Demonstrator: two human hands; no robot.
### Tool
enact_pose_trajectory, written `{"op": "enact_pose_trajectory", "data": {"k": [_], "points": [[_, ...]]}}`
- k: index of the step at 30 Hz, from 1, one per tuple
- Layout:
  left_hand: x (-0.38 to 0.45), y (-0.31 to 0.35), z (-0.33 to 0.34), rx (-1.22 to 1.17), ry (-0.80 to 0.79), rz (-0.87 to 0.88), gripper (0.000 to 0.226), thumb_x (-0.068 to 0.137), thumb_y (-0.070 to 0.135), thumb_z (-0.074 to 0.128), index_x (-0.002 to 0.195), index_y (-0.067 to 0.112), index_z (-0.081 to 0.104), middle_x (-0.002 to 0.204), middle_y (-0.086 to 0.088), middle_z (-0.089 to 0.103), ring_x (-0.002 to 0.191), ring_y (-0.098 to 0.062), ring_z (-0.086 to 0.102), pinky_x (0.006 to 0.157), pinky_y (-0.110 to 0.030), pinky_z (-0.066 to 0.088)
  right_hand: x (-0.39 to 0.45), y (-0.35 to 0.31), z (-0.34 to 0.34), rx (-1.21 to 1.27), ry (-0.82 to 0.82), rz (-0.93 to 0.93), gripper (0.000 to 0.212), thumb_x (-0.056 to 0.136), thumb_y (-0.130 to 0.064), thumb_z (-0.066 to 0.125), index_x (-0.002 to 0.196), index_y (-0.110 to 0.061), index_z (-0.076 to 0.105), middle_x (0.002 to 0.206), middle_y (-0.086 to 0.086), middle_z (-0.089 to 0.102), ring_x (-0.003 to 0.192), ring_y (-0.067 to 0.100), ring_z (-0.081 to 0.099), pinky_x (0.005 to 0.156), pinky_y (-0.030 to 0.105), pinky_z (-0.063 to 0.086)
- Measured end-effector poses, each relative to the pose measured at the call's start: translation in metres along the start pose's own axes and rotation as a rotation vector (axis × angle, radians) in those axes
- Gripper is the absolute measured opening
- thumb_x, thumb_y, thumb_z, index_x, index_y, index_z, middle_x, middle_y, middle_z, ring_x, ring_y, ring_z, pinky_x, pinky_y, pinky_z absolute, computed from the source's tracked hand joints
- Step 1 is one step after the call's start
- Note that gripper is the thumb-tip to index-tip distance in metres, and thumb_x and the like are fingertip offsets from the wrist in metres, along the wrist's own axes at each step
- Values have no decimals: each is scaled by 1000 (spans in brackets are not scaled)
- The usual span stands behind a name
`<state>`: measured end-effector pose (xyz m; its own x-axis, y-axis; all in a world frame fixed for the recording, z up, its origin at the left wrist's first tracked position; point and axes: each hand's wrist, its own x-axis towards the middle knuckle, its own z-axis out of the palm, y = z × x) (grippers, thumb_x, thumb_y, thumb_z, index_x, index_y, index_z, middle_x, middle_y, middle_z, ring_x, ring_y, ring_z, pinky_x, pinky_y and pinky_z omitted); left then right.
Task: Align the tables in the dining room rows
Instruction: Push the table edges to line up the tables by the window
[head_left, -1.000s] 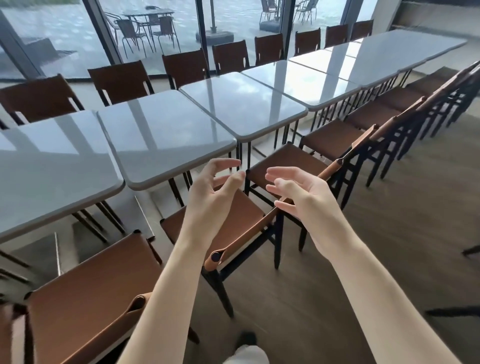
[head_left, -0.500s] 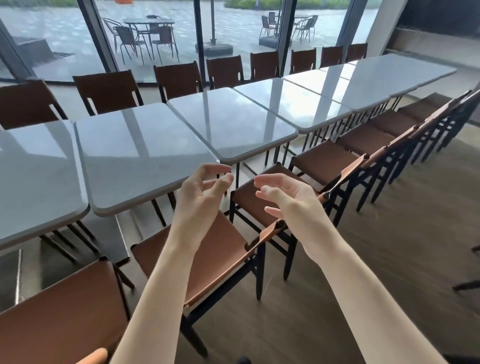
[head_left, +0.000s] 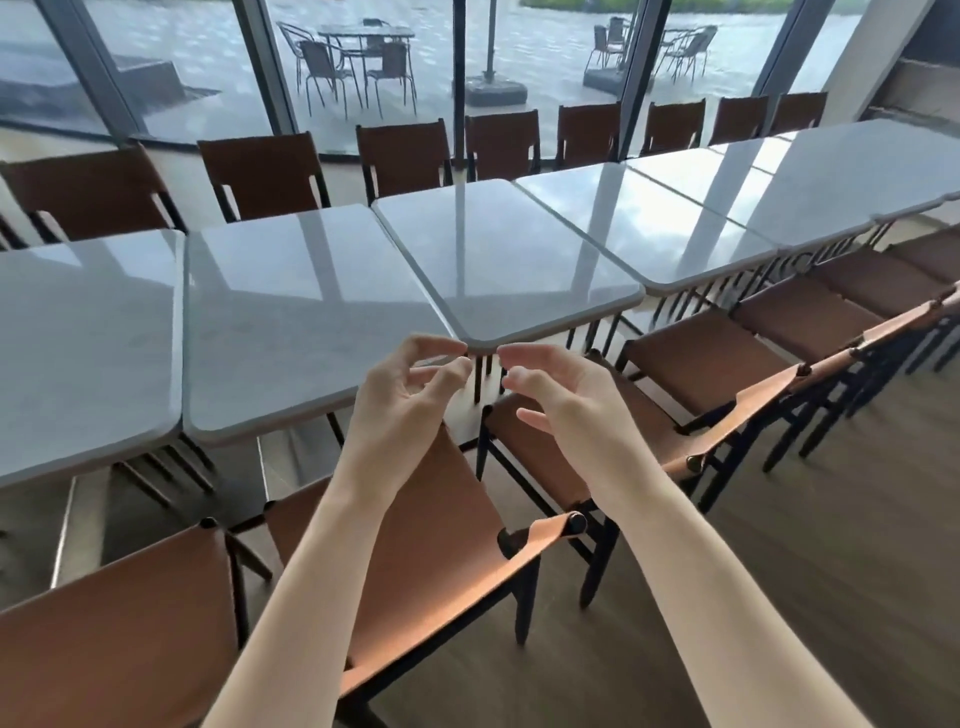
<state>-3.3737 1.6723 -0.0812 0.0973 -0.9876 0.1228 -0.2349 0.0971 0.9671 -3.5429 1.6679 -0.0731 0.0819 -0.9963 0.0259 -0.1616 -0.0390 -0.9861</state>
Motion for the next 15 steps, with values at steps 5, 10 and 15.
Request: {"op": "enact_pose_trajectory", "data": {"k": [5,10,15], "points": [[33,-1,6,14,59,-20,11,95,28,64,105,28,70,73,18,68,63,15,59,59,-2,39,53,10,-2,44,-59,7,22,98,-24,62,116,-33,72,113,-15,73,112,3,65,106,43,50],[68,-16,16,54,137,-38,14,96,28,65,109,29,68,83,22,72,77,14,63,66,-1,40,114,26,2,77,-159,15,22,99,-22,61,117,-30,72,116,-11,73,114,5,65,104,44,52],[106,-36,22,99,184,-88,15,97,26,65,111,28,68,105,17,72,100,12,64,76,-1,43,169,41,15,113,-234,44,23,98,-19,61,114,-31,73,113,-11,74,111,7,67,102,45,53]]}}
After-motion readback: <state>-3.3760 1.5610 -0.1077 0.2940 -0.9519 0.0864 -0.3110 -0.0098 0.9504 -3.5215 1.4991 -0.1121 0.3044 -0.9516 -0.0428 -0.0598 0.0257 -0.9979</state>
